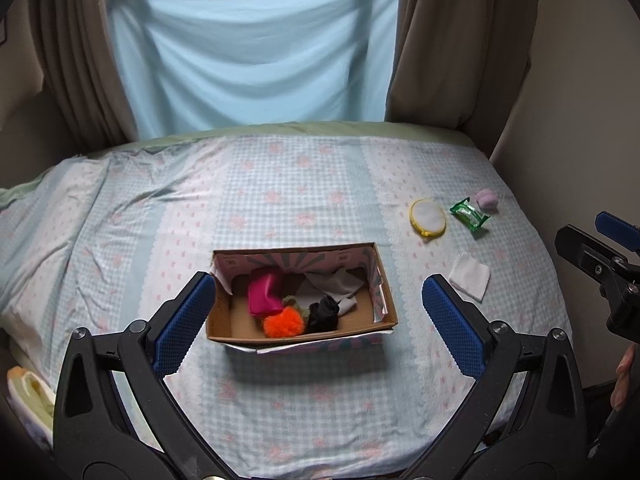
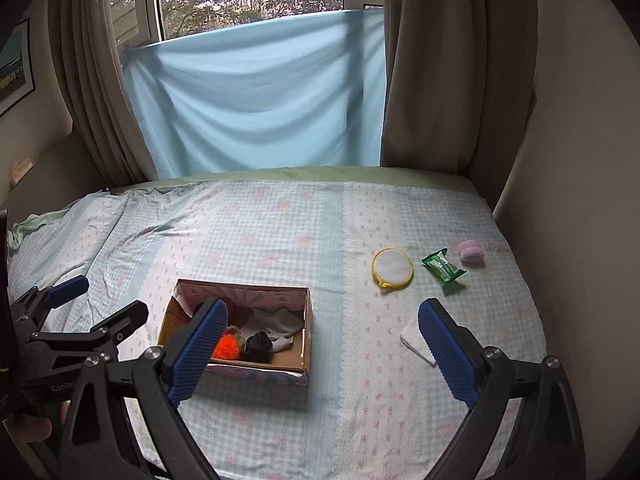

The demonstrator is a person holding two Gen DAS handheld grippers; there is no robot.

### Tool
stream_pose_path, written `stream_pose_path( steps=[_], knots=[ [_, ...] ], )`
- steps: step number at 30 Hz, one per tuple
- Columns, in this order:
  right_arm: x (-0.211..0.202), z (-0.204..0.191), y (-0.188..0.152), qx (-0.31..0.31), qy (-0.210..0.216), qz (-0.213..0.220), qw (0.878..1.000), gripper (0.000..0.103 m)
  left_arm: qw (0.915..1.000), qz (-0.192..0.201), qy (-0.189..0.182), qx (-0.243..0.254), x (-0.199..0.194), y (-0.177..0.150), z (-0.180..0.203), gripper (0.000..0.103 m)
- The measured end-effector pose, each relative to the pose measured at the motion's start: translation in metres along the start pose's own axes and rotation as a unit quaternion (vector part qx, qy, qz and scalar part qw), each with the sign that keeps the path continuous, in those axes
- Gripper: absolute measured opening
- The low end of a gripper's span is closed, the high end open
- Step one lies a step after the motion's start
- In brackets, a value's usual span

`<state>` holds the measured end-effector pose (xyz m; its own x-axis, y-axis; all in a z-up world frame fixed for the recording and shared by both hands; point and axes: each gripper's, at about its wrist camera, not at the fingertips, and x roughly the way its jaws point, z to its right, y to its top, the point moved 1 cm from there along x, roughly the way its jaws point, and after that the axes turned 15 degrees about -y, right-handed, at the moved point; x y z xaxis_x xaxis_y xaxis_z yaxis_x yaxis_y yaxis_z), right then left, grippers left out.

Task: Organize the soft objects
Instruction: 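Move both tools back toward the white square cloth on the bed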

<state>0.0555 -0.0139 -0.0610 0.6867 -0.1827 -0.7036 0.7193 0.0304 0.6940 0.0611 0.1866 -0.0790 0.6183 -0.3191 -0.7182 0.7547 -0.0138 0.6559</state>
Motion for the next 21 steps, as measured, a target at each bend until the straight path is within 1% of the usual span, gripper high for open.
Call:
stream_pose_path(
  steps=[3,9,16,21],
  knots=[
    [-0.004,0.025,-0.002,0.007,-0.010,0.006,1.000,0.095,1.0000,0.005,-0.006,-0.004,0.001,0.001,0.018,0.103],
    [-0.001,0.079,-0.002,0.017,-0.036,0.025,0.999,0.096,0.9999,0.010,-0.008,0.008,0.017,0.001,0.067,0.103],
    [0.023,0.152,-0.002,0.031,-0.031,0.026,0.999,0.096,0.9993,0.007,-0.029,0.024,0.058,0.004,0.132,0.103],
    [0.058,0.205,0.004,0.023,-0.024,0.021,0.999,0.095,0.9978,0.004,-0.046,0.046,0.093,0.008,0.181,0.103]
  ],
)
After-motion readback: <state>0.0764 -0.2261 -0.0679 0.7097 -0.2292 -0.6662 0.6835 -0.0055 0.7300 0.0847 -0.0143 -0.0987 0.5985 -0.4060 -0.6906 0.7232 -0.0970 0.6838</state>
